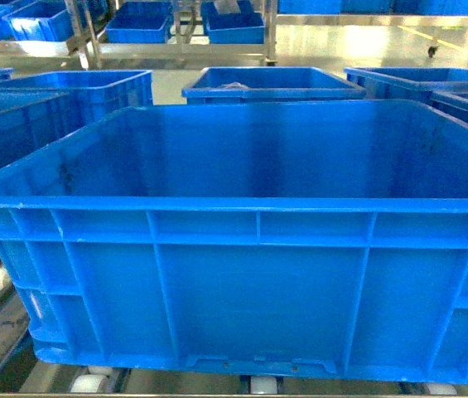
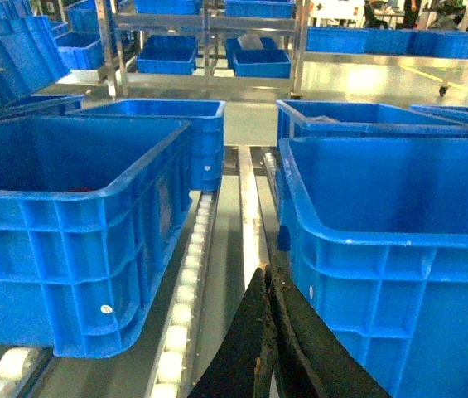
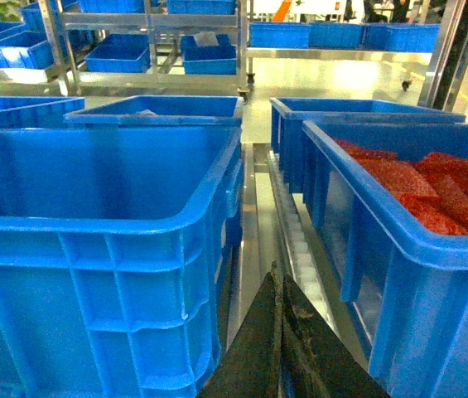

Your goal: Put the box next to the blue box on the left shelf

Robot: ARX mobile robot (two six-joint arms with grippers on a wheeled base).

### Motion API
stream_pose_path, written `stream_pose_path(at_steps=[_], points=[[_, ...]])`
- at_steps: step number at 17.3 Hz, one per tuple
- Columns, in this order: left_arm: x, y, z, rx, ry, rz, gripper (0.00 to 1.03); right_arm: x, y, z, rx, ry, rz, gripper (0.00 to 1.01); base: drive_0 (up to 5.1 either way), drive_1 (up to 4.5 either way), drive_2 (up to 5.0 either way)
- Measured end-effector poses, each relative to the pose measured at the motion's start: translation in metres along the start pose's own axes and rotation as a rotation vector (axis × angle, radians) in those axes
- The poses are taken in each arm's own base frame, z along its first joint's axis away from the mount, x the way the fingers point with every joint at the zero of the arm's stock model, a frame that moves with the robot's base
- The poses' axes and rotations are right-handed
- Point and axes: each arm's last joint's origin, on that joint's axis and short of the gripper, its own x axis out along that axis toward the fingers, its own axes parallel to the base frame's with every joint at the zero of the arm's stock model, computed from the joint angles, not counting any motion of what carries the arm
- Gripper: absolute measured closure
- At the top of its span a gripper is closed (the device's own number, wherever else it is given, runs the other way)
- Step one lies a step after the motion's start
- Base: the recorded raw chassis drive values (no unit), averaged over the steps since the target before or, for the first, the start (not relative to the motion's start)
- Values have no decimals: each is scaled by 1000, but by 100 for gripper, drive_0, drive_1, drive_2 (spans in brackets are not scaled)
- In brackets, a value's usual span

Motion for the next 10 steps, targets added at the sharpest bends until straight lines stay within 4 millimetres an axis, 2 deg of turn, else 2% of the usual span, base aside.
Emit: stream_pose_path(at_steps=[2,3,4,8,9,10], points=[[0,0,0,0,-2,0,101,0,0,0,0,-2,0,100,0,0,0],[0,0,0,0,-2,0,95,0,0,0,0,-2,0,92,0,0,0],[0,0,0,0,-2,0,80,0,0,0,0,-2,0,79,0,0,0],[0,0,0,0,-2,0,40,0,0,0,0,-2,0,39,0,0,0],[0,0,0,0,-2,0,27,0,0,0,0,-2,0,24,0,0,0],[0,0,0,0,-2,0,16,0,0,0,0,-2,0,15,0,0,0]])
